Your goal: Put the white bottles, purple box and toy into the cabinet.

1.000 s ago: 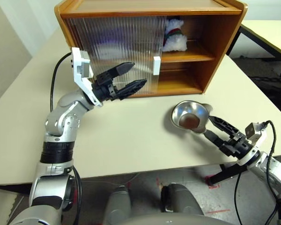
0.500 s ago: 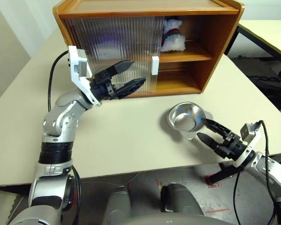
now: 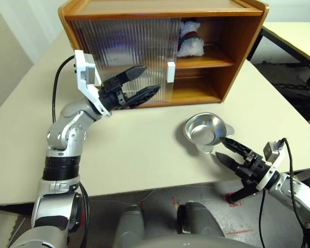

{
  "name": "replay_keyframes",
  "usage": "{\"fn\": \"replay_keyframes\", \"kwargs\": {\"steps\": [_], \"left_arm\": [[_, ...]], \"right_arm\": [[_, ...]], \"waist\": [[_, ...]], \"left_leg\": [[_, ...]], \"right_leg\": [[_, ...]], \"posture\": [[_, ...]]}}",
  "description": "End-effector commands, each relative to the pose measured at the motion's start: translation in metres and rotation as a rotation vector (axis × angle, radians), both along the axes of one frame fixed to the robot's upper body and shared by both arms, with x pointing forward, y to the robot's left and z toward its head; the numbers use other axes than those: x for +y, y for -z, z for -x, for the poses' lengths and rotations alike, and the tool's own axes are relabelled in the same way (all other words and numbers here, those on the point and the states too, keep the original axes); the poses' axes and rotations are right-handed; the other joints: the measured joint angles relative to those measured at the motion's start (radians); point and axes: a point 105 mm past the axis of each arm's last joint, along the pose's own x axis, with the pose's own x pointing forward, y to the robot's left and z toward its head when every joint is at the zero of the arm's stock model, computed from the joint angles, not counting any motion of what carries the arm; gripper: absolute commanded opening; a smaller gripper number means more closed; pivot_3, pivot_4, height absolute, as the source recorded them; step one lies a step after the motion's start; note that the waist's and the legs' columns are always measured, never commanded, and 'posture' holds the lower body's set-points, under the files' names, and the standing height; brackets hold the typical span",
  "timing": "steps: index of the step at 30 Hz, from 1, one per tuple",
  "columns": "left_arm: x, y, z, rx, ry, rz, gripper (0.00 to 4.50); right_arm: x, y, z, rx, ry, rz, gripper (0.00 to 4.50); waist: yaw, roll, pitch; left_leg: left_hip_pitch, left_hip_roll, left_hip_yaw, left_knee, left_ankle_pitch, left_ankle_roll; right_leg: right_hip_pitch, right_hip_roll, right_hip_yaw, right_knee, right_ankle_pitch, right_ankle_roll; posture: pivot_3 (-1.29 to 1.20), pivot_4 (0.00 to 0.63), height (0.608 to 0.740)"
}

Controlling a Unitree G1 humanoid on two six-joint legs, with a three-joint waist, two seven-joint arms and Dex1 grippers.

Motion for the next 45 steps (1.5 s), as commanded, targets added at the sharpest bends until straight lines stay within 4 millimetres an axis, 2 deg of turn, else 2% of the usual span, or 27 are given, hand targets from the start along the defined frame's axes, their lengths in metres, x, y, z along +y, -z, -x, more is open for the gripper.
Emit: {"fn": "replay_keyframes", "kwargs": {"steps": [1, 8, 18, 24, 33, 39, 45], "left_arm": [[0.000, 0.000, 0.000, -0.001, 0.000, -0.014, 4.50], [0.001, 0.000, 0.000, -0.007, -0.001, -0.017, 4.50], [0.002, -0.002, 0.001, -0.012, -0.007, -0.019, 4.50], [0.001, -0.001, 0.002, -0.009, -0.007, -0.015, 4.50], [-0.002, 0.001, 0.001, 0.002, 0.002, -0.010, 4.50], [-0.003, 0.001, 0.001, 0.003, 0.007, -0.009, 4.50], [0.000, 0.001, 0.001, 0.001, -0.001, -0.013, 4.50]], "right_arm": [[-0.014, -0.006, -0.013, -0.026, 0.076, 0.021, 4.47], [-0.015, -0.018, -0.032, -0.071, 0.108, 0.040, 4.47], [-0.031, -0.004, -0.041, -0.012, 0.199, 0.122, 4.47], [-0.037, 0.001, -0.031, 0.021, 0.208, 0.126, 4.47], [-0.020, 0.011, 0.002, 0.079, 0.114, 0.081, 4.47], [-0.017, 0.015, 0.006, 0.073, 0.068, 0.033, 4.47], [-0.021, 0.024, 0.004, 0.078, 0.058, 0.026, 4.47]], "waist": [[0.001, 0.000, 0.000], [-0.001, 0.000, 0.000], [0.001, 0.000, 0.000], [0.001, 0.000, 0.000], [-0.001, 0.001, -0.001], [-0.001, 0.001, -0.001], [-0.001, 0.000, -0.001]], "left_leg": [[0.000, 0.000, 0.000, 0.000, 0.000, 0.000], [0.000, 0.000, 0.000, 0.000, 0.000, 0.000], [-0.001, 0.000, 0.000, 0.000, 0.000, 0.001], [-0.001, 0.000, 0.000, 0.000, 0.000, 0.001], [0.000, 0.000, 0.000, 0.000, 0.000, 0.000], [0.000, 0.000, 0.000, 0.000, 0.000, 0.000], [0.000, 0.000, 0.000, 0.000, 0.000, 0.000]], "right_leg": [[0.000, 0.000, 0.000, 0.000, 0.000, 0.000], [0.000, 0.000, 0.001, 0.000, 0.001, 0.001], [0.000, 0.001, 0.001, 0.000, 0.002, 0.003], [0.000, 0.001, 0.001, 0.000, 0.002, 0.003], [0.000, 0.001, 0.001, 0.000, 0.001, 0.002], [0.000, 0.001, 0.001, 0.000, 0.000, 0.000], [0.000, 0.001, 0.002, 0.000, 0.000, 0.000]], "posture": [[-0.01, 0.000, 0.740], [0.00, 0.000, 0.740], [0.00, 0.000, 0.740], [0.00, 0.000, 0.740], [-0.02, 0.000, 0.740], [-0.02, 0.000, 0.740], [0.00, 0.000, 0.740]]}}
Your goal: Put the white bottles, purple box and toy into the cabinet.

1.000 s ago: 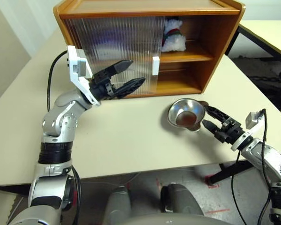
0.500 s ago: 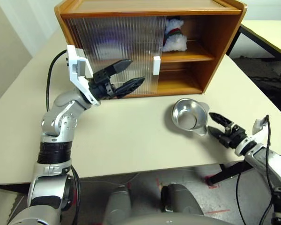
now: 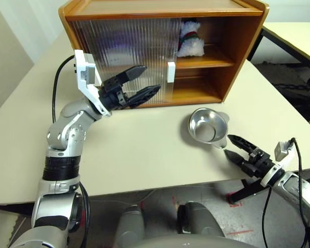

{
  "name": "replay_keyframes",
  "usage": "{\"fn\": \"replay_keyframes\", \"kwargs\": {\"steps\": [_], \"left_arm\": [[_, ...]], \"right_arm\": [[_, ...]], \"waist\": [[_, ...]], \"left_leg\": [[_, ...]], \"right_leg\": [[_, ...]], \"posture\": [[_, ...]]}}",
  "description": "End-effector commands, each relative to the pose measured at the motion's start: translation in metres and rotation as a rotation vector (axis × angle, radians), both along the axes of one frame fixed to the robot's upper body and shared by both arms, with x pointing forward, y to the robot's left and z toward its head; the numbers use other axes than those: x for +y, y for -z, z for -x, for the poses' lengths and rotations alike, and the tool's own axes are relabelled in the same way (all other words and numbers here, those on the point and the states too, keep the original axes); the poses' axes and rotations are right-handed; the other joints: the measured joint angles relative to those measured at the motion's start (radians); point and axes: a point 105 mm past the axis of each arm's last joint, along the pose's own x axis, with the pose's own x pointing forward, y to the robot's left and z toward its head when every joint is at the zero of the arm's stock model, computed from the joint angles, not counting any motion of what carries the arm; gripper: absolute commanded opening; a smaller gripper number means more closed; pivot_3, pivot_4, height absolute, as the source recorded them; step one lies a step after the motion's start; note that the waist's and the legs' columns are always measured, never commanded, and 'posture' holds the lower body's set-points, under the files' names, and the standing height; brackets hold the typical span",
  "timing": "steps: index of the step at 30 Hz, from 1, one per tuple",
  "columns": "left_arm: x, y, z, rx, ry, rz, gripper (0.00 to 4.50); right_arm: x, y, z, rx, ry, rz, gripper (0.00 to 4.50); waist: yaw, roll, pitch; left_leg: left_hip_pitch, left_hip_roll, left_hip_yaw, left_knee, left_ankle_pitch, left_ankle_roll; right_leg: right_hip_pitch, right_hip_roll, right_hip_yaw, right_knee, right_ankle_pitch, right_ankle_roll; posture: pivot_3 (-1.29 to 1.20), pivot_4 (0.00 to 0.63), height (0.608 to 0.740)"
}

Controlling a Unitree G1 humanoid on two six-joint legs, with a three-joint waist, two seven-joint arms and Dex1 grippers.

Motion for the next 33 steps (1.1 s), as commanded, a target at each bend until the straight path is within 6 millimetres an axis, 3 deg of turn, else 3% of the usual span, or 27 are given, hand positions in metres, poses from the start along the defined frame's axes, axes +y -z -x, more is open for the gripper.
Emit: {"fn": "replay_keyframes", "kwargs": {"steps": [1, 6, 13, 23, 33], "left_arm": [[0.001, 0.002, 0.001, 0.004, -0.002, -0.013, 4.50], [0.001, 0.002, 0.002, 0.005, -0.006, -0.015, 4.50], [0.000, 0.004, 0.002, 0.011, -0.007, -0.012, 4.50], [0.000, 0.003, 0.003, 0.010, -0.006, -0.010, 4.50], [0.001, 0.002, 0.003, 0.005, -0.008, -0.012, 4.50]], "right_arm": [[-0.002, 0.012, 0.001, 0.036, -0.016, 0.013, 4.47], [-0.002, 0.010, -0.002, 0.031, -0.029, 0.012, 4.47], [0.029, -0.031, -0.006, -0.095, -0.134, -0.096, 4.47], [0.038, -0.030, -0.004, -0.069, -0.120, -0.078, 4.47], [0.032, -0.029, -0.008, -0.056, -0.087, -0.066, 4.47]], "waist": [[0.000, 0.000, 0.000], [0.000, -0.001, -0.001], [0.000, 0.001, 0.000], [0.003, 0.001, 0.000], [0.003, 0.001, 0.000]], "left_leg": [[0.000, 0.000, 0.000, 0.000, 0.000, 0.000], [0.001, 0.000, 0.000, 0.000, 0.000, 0.000], [0.001, 0.000, 0.000, 0.000, 0.000, 0.000], [-0.001, -0.001, 0.000, 0.000, 0.000, 0.000], [-0.001, 0.000, 0.000, 0.000, 0.000, 0.000]], "right_leg": [[0.000, 0.000, 0.000, 0.000, 0.000, 0.000], [0.000, 0.000, 0.000, 0.000, 0.000, 0.000], [0.000, 0.000, 0.001, 0.000, 0.000, 0.000], [0.000, 0.000, 0.001, -0.001, 0.001, 0.002], [0.000, 0.000, 0.001, -0.001, 0.000, 0.000]], "posture": [[0.00, 0.000, 0.740], [0.00, 0.000, 0.740], [0.00, 0.000, 0.740], [0.00, 0.000, 0.740], [0.00, 0.006, 0.740]]}}
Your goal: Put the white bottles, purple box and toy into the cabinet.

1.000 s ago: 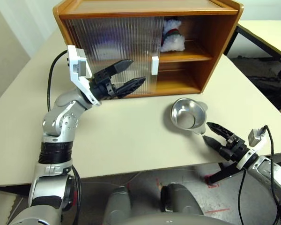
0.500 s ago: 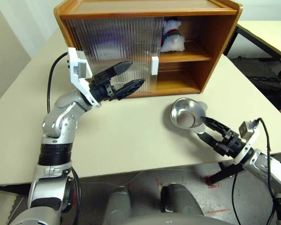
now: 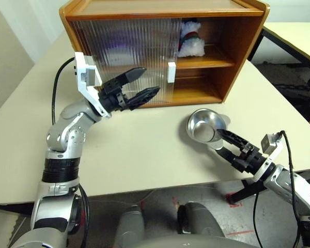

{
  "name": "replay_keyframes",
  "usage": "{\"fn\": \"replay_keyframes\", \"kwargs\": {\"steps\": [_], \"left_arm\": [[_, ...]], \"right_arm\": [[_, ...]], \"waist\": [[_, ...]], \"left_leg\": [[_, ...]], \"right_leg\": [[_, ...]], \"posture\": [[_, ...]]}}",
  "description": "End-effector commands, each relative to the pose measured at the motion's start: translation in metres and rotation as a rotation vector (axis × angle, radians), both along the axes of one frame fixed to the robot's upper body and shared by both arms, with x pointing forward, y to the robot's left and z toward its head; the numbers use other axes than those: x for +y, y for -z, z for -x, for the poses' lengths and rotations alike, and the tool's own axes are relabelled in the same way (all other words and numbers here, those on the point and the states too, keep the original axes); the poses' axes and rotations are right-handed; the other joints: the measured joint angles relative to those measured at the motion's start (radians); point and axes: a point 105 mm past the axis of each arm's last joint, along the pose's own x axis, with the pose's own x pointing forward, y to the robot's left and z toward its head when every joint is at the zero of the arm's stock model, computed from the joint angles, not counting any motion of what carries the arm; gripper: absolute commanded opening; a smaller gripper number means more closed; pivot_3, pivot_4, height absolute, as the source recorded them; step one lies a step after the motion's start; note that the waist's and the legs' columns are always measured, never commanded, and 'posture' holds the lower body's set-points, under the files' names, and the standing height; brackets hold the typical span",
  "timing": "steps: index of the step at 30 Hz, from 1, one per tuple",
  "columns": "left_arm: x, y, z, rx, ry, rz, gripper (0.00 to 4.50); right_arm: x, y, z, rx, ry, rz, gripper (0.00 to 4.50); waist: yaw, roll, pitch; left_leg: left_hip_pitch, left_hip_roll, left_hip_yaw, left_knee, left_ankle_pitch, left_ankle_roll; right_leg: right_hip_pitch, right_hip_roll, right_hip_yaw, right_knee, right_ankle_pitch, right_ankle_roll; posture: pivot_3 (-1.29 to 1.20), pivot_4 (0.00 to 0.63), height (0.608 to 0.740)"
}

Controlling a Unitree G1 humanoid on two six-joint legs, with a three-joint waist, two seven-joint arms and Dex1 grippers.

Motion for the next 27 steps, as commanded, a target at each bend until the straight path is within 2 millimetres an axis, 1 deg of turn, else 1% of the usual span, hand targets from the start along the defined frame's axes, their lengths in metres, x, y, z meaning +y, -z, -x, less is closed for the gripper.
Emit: {"fn": "replay_keyframes", "kwargs": {"steps": [1, 2, 4, 9, 11, 12, 13, 14, 18, 21, 23, 26, 27], "left_arm": [[0.000, -0.002, 0.002, -0.008, 0.000, -0.011, 4.50], [0.000, -0.003, 0.001, -0.008, -0.001, -0.011, 4.50], [0.000, -0.004, 0.001, -0.011, -0.002, -0.012, 4.50], [0.001, -0.006, 0.000, -0.014, -0.007, -0.014, 4.50], [0.002, -0.007, 0.000, -0.016, -0.009, -0.014, 4.50], [0.002, -0.007, 0.000, -0.017, -0.011, -0.014, 4.50], [0.002, -0.007, 0.000, -0.018, -0.012, -0.014, 4.50], [0.002, -0.007, 0.000, -0.019, -0.012, -0.014, 4.50], [0.004, -0.008, -0.001, -0.020, -0.016, -0.014, 4.50], [0.005, -0.008, -0.001, -0.021, -0.019, -0.015, 4.50], [0.004, -0.007, -0.001, -0.018, -0.016, -0.015, 4.50], [0.002, -0.005, 0.000, -0.015, -0.009, -0.015, 4.50], [0.002, -0.005, 0.000, -0.014, -0.008, -0.014, 4.50]], "right_arm": [[-0.004, -0.005, -0.003, -0.007, 0.023, -0.005, 4.47], [-0.004, -0.006, -0.003, -0.010, 0.023, -0.004, 4.08], [-0.005, -0.009, -0.005, -0.018, 0.026, 0.002, 3.54], [-0.005, -0.012, -0.005, -0.027, 0.033, 0.010, 1.70], [-0.008, -0.011, -0.006, -0.023, 0.040, 0.012, 1.02], [-0.010, -0.010, -0.005, -0.020, 0.043, 0.013, 0.60], [-0.011, -0.010, -0.005, -0.018, 0.044, 0.013, 0.26], [-0.012, -0.009, -0.004, -0.014, 0.046, 0.013, 0.04], [-0.016, -0.005, -0.005, 0.002, 0.063, 0.017, 0.04], [-0.015, -0.005, -0.005, -0.002, 0.065, 0.012, 0.04], [-0.010, -0.012, -0.006, -0.032, 0.053, 0.000, 0.04], [0.006, -0.035, -0.007, -0.136, 0.036, -0.033, 0.04], [0.010, -0.040, -0.007, -0.156, 0.034, -0.039, 0.04]], "waist": [[0.000, 0.000, 0.000], [0.000, 0.000, 0.000], [0.000, 0.000, 0.000], [0.001, 0.000, 0.000], [0.001, 0.000, 0.000], [0.001, 0.000, 0.000], [0.001, 0.000, 0.000], [0.001, 0.000, 0.000], [0.001, 0.000, 0.000], [0.001, 0.000, 0.000], [0.001, 0.000, 0.000], [0.000, 0.000, 0.000], [-0.002, 0.001, 0.000]], "left_leg": [[0.000, 0.000, 0.000, 0.000, 0.000, 0.000], [0.000, 0.000, 0.000, 0.000, 0.000, 0.000], [0.000, 0.000, 0.000, 0.000, 0.000, 0.000], [0.000, 0.000, 0.000, 0.000, 0.000, 0.000], [0.000, 0.000, 0.000, 0.000, 0.000, 0.000], [0.000, 0.000, 0.000, 0.000, 0.000, 0.000], [0.000, 0.000, 0.000, 0.000, 0.000, 0.000], [0.000, 0.000, 0.000, 0.000, 0.000, 0.000], [0.000, 0.000, 0.000, 0.000, 0.000, 0.000], [0.000, 0.000, 0.000, 0.000, 0.000, 0.000], [0.000, 0.000, 0.000, 0.000, 0.000, 0.000], [0.000, 0.000, 0.000, 0.000, 0.000, 0.000], [0.000, 0.000, 0.000, 0.000, 0.000, 0.000]], "right_leg": [[0.000, 0.000, 0.000, 0.000, 0.000, 0.000], [0.000, 0.000, 0.000, 0.000, 0.000, 0.000], [0.000, 0.000, 0.000, 0.000, 0.000, 0.000], [0.000, 0.000, 0.000, 0.000, 0.000, 0.000], [0.000, 0.000, 0.000, 0.000, 0.000, 0.000], [0.000, 0.000, 0.000, 0.000, 0.000, 0.000], [0.000, 0.000, 0.000, 0.000, 0.000, 0.000], [0.000, 0.000, 0.000, 0.000, 0.000, 0.000], [0.000, 0.000, 0.000, 0.000, 0.000, 0.000], [0.000, 0.000, 0.000, 0.000, 0.000, 0.000], [0.000, 0.000, 0.000, 0.000, 0.000, 0.000], [0.000, 0.000, 0.000, 0.000, 0.000, 0.000], [0.000, 0.000, 0.000, 0.000, 0.000, 0.001]], "posture": [[0.00, 0.006, 0.740], [0.01, 0.006, 0.740], [0.01, 0.005, 0.740], [0.01, 0.004, 0.740], [0.01, 0.003, 0.740], [0.01, 0.003, 0.740], [0.01, 0.003, 0.740], [0.01, 0.002, 0.740], [0.01, 0.001, 0.740], [0.01, 0.001, 0.740], [0.01, 0.000, 0.740], [0.01, 0.000, 0.740], [0.00, 0.000, 0.740]]}}
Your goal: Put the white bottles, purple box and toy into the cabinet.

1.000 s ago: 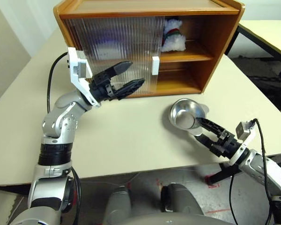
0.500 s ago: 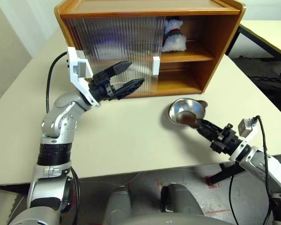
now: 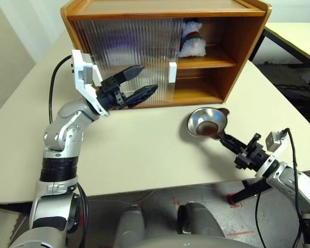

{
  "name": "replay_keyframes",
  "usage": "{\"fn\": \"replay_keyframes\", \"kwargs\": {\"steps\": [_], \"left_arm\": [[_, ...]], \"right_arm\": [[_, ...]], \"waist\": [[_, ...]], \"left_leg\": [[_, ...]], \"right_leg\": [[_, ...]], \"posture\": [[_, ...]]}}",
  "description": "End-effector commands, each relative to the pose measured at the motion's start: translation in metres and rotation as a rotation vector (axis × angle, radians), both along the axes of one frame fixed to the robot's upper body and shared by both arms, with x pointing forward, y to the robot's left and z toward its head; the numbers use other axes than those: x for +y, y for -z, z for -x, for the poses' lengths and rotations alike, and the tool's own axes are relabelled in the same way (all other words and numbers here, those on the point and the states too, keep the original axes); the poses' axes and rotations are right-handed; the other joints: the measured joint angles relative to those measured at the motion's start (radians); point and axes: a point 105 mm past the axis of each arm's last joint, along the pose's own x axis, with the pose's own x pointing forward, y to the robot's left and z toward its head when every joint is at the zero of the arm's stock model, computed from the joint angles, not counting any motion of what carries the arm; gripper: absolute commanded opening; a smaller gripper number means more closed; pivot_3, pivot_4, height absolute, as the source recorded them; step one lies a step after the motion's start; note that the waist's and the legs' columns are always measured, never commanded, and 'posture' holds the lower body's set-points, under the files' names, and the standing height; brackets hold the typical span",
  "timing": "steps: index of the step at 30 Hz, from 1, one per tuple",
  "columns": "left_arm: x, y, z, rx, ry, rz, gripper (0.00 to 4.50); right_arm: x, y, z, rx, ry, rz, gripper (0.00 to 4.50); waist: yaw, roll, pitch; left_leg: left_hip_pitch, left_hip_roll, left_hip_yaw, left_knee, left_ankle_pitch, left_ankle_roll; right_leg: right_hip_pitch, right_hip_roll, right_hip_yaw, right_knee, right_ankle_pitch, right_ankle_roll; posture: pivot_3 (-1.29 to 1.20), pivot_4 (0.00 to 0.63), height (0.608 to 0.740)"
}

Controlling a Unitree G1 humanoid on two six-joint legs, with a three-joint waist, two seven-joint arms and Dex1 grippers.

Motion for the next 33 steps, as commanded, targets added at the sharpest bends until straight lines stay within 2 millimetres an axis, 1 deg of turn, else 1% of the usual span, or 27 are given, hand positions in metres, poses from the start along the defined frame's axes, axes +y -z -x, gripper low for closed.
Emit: {"fn": "replay_keyframes", "kwargs": {"steps": [1, 5, 8, 11, 15, 19, 22, 27, 33], "left_arm": [[-0.002, -0.001, 0.001, -0.008, 0.009, -0.009, 4.50], [-0.003, -0.002, 0.001, -0.012, 0.010, -0.006, 4.50], [-0.003, -0.003, 0.001, -0.014, 0.010, -0.006, 4.50], [-0.001, -0.004, 0.002, -0.019, 0.003, -0.009, 4.50], [0.003, -0.005, 0.003, -0.023, -0.013, -0.015, 4.50], [0.004, -0.006, 0.004, -0.023, -0.021, -0.014, 4.50], [0.005, -0.005, 0.006, -0.022, -0.031, -0.014, 4.50], [0.008, -0.005, 0.008, -0.022, -0.050, -0.013, 4.50], [0.014, -0.006, 0.011, -0.015, -0.083, 0.000, 4.50]], "right_arm": [[0.011, -0.029, -0.002, -0.114, 0.003, -0.023, 0.04], [0.035, -0.050, -0.009, -0.163, -0.002, -0.057, 0.04], [0.042, -0.054, -0.013, -0.157, 0.009, -0.070, 0.04], [0.035, -0.051, -0.020, -0.137, 0.030, -0.069, 0.04], [0.019, -0.044, -0.034, -0.121, 0.035, -0.060, 0.04], [0.013, -0.044, -0.044, -0.117, 0.039, -0.068, 0.04], [0.015, -0.047, -0.054, -0.114, 0.055, -0.105, 0.04], [0.026, -0.049, -0.059, -0.120, 0.046, -0.131, 0.04], [0.024, -0.050, -0.071, -0.112, 0.085, -0.168, 0.04]], "waist": [[-0.002, 0.001, 0.000], [-0.001, 0.001, 0.000], [-0.001, 0.001, 0.000], [0.004, 0.001, 0.000], [0.002, 0.001, 0.000], [0.003, 0.001, 0.000], [0.001, 0.001, 0.000], [0.008, 0.001, 0.000], [0.033, 0.002, 0.001]], "left_leg": [[0.000, 0.000, 0.000, 0.000, 0.000, 0.000], [0.000, 0.000, 0.000, 0.000, 0.000, 0.000], [0.000, 0.000, 0.000, 0.000, 0.000, 0.000], [-0.001, 0.000, 0.000, 0.000, 0.000, 0.000], [-0.001, 0.000, 0.001, 0.000, 0.000, 0.000], [0.000, 0.000, 0.000, 0.000, 0.000, 0.001], [0.000, 0.000, 0.000, -0.001, 0.001, 0.001], [0.000, 0.001, 0.000, -0.002, 0.002, 0.004], [0.000, 0.001, 0.000, -0.002, 0.002, 0.004]], "right_leg": [[0.000, 0.000, 0.000, 0.000, 0.000, 0.000], [0.000, 0.000, 0.000, 0.000, 0.000, 0.000], [0.000, 0.000, 0.000, 0.000, 0.000, 0.000], [0.000, 0.000, 0.000, 0.000, 0.000, 0.000], [0.000, 0.000, 0.000, -0.001, 0.000, 0.000], [0.000, 0.000, 0.000, 0.000, 0.000, 0.000], [0.000, 0.001, 0.000, 0.001, 0.003, 0.004], [-0.001, 0.001, 0.000, 0.001, 0.003, 0.005], [-0.001, 0.001, 0.000, 0.001, 0.003, 0.005]], "posture": [[0.00, 0.000, 0.740], [0.00, 0.000, 0.740], [0.01, 0.000, 0.740], [0.03, 0.000, 0.740], [0.05, 0.000, 0.740], [0.06, 0.000, 0.740], [0.07, 0.000, 0.740], [0.09, 0.000, 0.740], [0.12, 0.000, 0.740]]}}
